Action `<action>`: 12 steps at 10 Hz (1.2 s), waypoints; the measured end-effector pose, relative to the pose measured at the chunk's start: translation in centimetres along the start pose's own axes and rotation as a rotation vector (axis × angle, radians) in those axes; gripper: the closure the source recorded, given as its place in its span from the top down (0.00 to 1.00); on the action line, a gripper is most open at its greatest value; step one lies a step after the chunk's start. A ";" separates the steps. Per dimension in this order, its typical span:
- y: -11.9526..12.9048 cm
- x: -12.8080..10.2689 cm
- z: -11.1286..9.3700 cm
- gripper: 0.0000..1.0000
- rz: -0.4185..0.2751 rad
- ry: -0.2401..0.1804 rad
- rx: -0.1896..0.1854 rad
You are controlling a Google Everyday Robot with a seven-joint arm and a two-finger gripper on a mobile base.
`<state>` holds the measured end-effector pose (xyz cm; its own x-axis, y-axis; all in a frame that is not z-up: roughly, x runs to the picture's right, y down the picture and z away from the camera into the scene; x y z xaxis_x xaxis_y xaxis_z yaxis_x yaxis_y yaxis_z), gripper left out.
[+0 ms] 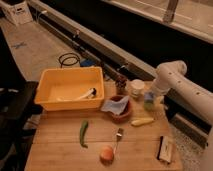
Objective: Place sponge in paper cup
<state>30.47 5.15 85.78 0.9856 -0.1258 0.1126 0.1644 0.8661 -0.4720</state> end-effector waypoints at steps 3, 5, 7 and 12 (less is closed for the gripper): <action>-1.0 0.4 -3.4 0.00 -0.004 0.016 0.076; -2.2 0.1 -5.8 0.00 -0.019 0.015 0.131; -3.4 -1.5 -7.7 0.00 -0.046 -0.012 0.173; -6.1 -10.9 -7.9 0.00 -0.217 -0.073 0.227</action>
<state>19.00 -2.56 80.46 0.9220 -0.2910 0.2555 0.3493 0.9097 -0.2245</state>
